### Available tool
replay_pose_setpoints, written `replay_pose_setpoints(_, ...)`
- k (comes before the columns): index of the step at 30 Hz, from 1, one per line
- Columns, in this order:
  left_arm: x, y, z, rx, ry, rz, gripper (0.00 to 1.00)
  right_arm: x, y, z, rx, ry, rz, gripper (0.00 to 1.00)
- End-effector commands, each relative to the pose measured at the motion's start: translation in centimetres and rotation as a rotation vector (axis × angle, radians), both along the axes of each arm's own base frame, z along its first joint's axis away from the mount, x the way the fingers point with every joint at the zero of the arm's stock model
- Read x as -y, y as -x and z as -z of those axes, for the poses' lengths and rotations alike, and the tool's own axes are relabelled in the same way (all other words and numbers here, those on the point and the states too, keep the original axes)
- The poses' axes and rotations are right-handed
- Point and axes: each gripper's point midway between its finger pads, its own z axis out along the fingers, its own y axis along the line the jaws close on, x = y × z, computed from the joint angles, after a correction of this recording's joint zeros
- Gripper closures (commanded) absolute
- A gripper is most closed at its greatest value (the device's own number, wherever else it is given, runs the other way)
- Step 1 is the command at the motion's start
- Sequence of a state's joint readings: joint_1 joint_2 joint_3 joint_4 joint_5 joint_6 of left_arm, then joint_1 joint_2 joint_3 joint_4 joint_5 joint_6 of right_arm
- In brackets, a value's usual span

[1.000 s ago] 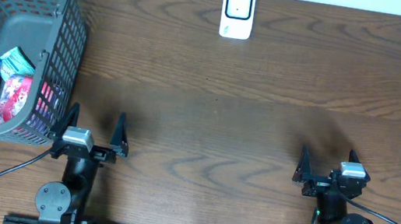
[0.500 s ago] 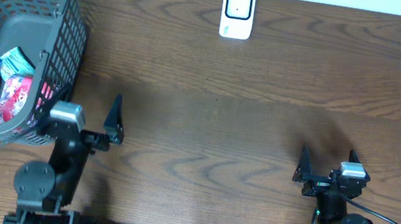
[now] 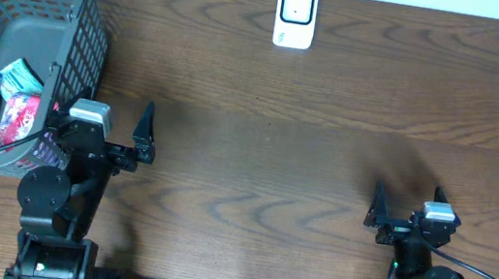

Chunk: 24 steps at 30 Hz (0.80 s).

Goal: Scan the item barcode
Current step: 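Reach the left gripper into the basket and grasp the purple pad pack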

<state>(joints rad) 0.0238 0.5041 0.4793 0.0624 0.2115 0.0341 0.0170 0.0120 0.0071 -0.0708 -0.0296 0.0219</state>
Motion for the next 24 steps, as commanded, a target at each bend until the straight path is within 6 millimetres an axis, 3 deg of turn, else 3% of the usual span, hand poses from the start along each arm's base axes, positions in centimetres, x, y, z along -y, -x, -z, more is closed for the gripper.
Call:
replay_pose_setpoints(1, 0.0, 0.2, -1.4, 0.029, -0.026, 0.002, 0.02, 0.2, 0.0, 0.0, 0.000, -0.010, 0.006, 0.01)
replay_pose_setpoints(6, 0.0, 0.3, -1.7, 0.031, -0.026, 0.002, 0.02, 0.2, 0.0, 0.0, 0.000, -0.010, 0.006, 0.01)
replay_pose_setpoints(11, -0.1, 0.7, -5.2, 0.067, -0.065, -0.002, 0.02, 0.2, 0.0, 0.0, 0.000, -0.010, 0.006, 0.01)
replay_pose_setpoints(15, -1.0, 0.5, -7.3, -0.038, -0.129, -0.024, 0.03, 0.2, 0.0, 0.0, 0.000, -0.010, 0.006, 0.01)
replay_pose_setpoints(19, -0.4, -0.5, -8.2, -0.148, -0.132, 0.033, 0.02, 0.2, 0.0, 0.1, -0.001, -0.010, 0.006, 0.01)
replay_pose_setpoints(24, 0.6, -1.5, -7.6, -0.183, -0.125, 0.100, 0.02, 0.2, 0.0, 0.0, 0.000, -0.010, 0.006, 0.01)
